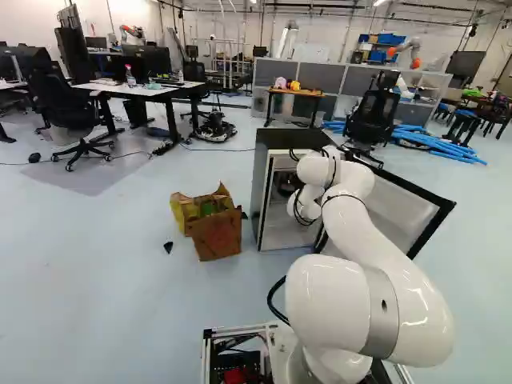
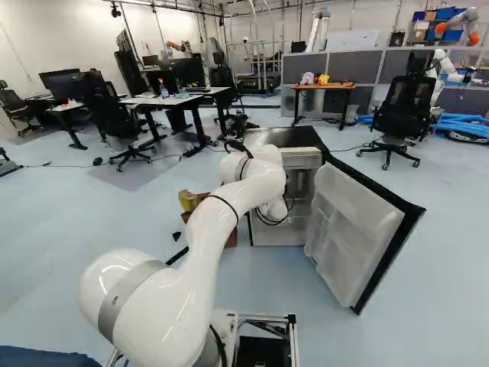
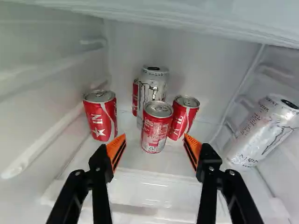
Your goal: Grab a drink from the fridge
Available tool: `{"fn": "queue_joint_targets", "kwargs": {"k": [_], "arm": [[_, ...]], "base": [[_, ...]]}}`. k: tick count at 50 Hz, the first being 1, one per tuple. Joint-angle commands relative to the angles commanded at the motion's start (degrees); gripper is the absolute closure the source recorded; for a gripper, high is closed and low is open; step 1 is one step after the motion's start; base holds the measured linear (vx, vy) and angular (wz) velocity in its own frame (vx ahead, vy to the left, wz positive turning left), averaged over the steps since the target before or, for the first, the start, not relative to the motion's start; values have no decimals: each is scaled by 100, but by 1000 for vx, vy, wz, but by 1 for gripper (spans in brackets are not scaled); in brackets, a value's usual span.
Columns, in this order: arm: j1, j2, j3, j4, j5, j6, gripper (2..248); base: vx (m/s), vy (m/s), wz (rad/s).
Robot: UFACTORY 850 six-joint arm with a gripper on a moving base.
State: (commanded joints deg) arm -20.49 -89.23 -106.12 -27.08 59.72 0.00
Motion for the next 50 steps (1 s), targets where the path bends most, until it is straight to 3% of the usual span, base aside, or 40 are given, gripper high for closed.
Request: {"fn": "queue_joint_targets", "kwargs": {"k": [21,50], "arm": [[116,-155,-268,353,0,0,69],[161,-351,-606,388,0,0,69]], "base": [[0,0,0],[0,0,0]]}}
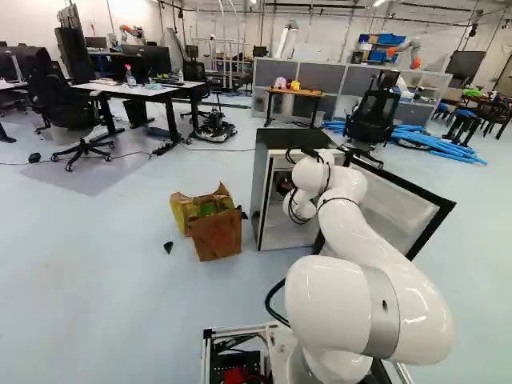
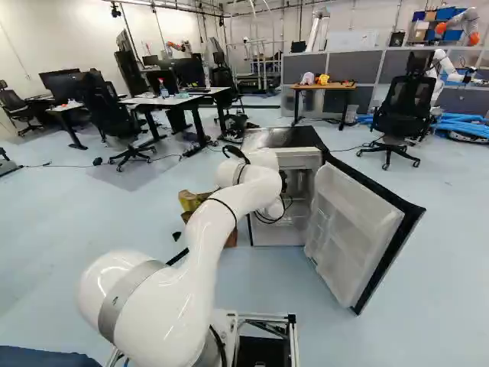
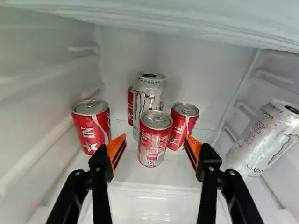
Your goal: Grab a drink from the fridge
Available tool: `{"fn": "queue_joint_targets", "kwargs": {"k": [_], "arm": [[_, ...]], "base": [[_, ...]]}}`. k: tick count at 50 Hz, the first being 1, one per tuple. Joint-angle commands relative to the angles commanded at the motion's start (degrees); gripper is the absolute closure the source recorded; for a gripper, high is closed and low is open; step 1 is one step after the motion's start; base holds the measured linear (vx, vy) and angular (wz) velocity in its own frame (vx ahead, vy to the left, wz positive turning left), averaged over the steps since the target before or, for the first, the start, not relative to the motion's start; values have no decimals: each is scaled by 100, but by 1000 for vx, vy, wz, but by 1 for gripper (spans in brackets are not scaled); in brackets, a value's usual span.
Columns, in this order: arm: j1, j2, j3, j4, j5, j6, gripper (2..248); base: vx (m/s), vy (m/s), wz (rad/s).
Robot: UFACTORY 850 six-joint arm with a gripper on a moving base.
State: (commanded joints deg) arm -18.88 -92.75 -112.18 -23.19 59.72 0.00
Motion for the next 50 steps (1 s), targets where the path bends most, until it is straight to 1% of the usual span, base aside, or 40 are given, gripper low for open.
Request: {"fn": "queue_joint_targets", "kwargs": {"k": [19,27,28,33,34,38,39,43,44,50], "arm": [[23,-211,-360,0,0,0,69],[26,-221,-376,0,0,0,69],[26,-221,-376,0,0,0,79],[26,-221,-376,0,0,0,79],[26,-221,-376,0,0,0,117],[26,-221,-376,0,0,0,117],[26,-221,-376,0,0,0,150],[26,-221,-376,0,0,0,150],[26,-221,-376,0,0,0,158],[26,-221,-376,0,0,0,158]], "base": [[0,0,0],[0,0,0],[0,0,0],[0,0,0],[0,0,0],[0,0,0],[0,0,0],[0,0,0],[0,0,0],[0,0,0]]}}
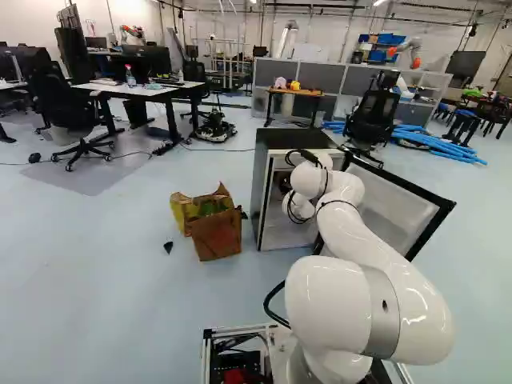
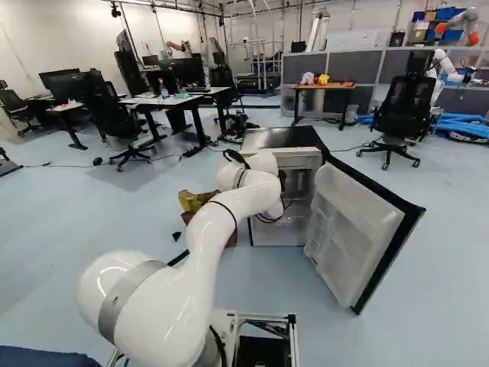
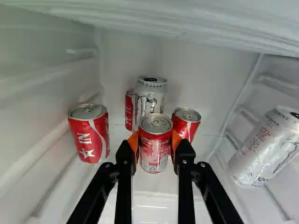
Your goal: Grab a drink from the fridge
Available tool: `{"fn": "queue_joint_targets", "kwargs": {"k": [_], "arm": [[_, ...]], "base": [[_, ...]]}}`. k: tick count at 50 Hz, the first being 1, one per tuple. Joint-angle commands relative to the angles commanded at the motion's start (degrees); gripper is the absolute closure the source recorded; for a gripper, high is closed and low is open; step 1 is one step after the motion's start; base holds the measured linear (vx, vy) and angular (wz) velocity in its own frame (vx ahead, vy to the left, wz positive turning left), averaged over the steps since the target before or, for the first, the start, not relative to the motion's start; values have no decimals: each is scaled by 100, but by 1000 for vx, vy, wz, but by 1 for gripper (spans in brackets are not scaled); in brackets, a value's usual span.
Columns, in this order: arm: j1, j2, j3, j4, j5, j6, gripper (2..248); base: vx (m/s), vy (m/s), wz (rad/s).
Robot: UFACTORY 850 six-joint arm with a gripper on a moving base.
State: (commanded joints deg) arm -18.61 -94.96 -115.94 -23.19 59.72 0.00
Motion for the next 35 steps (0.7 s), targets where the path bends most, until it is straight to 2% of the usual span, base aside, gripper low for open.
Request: {"fn": "queue_joint_targets", "kwargs": {"k": [13,35], "arm": [[-3,75,128,0,0,0,158],[-54,611,1047,0,0,0,158]], "base": [[0,0,0],[0,0,0]]}}
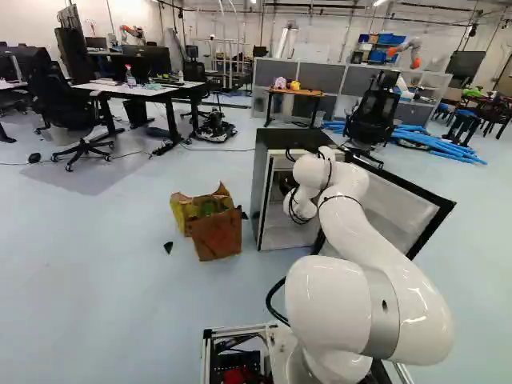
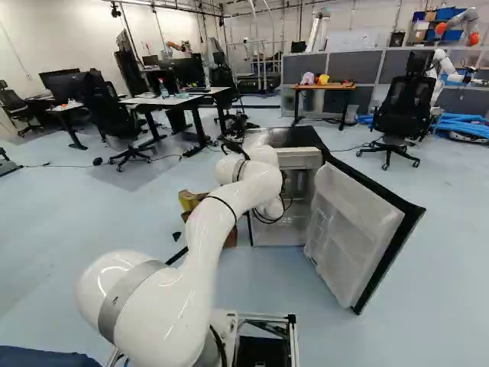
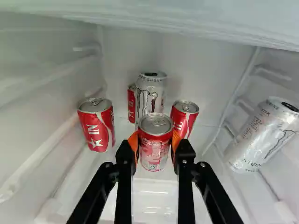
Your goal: Grab a drink from the fridge
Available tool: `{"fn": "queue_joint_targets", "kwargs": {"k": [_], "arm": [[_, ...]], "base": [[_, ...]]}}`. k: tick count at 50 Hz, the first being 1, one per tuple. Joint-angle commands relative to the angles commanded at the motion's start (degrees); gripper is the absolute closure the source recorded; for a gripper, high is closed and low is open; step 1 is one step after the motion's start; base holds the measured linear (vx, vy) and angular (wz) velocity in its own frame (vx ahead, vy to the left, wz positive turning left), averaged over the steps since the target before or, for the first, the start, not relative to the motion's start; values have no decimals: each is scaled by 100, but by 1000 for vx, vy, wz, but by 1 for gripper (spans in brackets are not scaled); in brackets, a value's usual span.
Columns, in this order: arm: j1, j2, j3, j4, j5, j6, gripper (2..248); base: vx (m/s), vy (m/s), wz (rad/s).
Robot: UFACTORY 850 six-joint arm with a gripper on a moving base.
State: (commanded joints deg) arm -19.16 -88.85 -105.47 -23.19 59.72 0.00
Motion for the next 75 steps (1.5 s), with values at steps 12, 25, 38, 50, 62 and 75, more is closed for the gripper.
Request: {"fn": "queue_joint_targets", "kwargs": {"k": [12,25,38,50,62,75], "arm": [[-59,495,739,0,0,0,158],[-132,1070,1529,0,0,0,158],[-195,1614,2257,0,0,0,158],[-238,2096,2888,0,0,0,158],[-274,2564,3485,0,0,0,158],[-309,3060,4099,0,0,0,158]], "base": [[0,0,0],[0,0,0],[0,0,0],[0,0,0],[0,0,0],[0,0,0]]}}
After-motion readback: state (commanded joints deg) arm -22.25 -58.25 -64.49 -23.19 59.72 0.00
